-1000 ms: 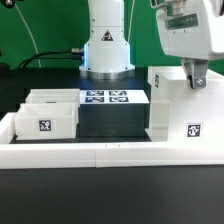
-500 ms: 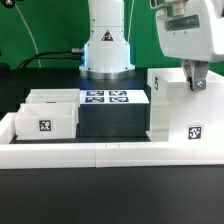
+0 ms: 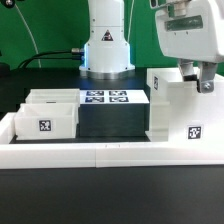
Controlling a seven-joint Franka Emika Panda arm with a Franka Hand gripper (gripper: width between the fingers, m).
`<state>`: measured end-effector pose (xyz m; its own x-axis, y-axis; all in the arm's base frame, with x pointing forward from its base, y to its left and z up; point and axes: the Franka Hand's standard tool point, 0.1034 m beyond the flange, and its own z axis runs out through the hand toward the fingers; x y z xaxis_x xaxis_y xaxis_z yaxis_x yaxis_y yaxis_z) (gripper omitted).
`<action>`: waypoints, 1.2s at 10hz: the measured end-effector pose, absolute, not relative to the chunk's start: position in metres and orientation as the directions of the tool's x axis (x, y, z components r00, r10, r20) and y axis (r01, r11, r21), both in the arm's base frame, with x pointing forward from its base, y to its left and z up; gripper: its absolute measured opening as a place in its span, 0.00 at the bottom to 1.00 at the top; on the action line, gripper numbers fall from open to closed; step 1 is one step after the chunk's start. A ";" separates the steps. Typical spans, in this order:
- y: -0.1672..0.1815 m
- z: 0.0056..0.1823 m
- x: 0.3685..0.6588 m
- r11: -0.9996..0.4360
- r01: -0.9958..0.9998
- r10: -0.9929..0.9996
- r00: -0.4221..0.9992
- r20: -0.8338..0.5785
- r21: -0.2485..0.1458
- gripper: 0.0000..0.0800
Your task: Assemble drawer
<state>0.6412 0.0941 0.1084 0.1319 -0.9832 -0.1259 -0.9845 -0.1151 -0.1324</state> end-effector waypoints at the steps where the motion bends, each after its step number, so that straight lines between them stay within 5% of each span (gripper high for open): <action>1: 0.095 0.108 0.641 -0.121 -0.984 -0.983 0.137 -0.125 -0.133 0.71; 2: 0.095 0.108 0.641 -0.124 -0.983 -0.982 0.141 -0.125 -0.133 0.79; 4: 0.096 0.110 0.640 -0.169 -0.977 -0.975 0.185 -0.122 -0.130 0.81; 7: 0.089 0.140 0.626 -0.435 -0.895 -0.886 0.445 -0.132 -0.099 0.81; 9: 0.085 0.152 0.625 -0.458 -0.882 -0.872 0.470 -0.138 -0.106 0.81; 12: 0.086 0.146 0.623 -0.619 -0.776 -0.767 0.631 -0.118 -0.120 0.81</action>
Offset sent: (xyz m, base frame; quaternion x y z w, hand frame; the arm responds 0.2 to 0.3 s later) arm 0.0000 0.0000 0.0000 0.0000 0.0000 0.0000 1.0000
